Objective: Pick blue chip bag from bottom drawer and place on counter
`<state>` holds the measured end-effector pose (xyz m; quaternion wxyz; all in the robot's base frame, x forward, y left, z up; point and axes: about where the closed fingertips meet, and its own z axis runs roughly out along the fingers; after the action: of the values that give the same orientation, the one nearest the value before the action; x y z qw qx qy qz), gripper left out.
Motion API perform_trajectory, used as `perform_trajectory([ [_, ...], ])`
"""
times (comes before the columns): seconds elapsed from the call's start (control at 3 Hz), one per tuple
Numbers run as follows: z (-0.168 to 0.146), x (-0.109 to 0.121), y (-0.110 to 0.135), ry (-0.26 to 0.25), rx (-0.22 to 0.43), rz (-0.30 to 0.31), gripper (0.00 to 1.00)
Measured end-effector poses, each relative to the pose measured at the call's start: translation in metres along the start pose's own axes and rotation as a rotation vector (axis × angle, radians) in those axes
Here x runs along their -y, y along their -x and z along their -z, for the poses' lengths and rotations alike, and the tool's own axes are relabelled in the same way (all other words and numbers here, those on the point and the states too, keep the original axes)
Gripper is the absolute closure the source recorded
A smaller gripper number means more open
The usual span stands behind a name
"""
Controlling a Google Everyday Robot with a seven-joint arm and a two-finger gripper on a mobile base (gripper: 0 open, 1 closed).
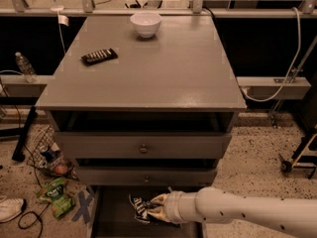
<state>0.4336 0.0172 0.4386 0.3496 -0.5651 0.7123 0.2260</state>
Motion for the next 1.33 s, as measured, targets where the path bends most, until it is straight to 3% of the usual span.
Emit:
perform_trajectory([
  [0.33,0.005,0.001,0.010,0.010,0.035,0.006,1.00],
  [0.67,0.040,-0.001,0.060,0.002,0.090,0.088,1.00],
  [1.33,0.094,0.011,0.133,-0.088,0.110,0.207,1.00],
])
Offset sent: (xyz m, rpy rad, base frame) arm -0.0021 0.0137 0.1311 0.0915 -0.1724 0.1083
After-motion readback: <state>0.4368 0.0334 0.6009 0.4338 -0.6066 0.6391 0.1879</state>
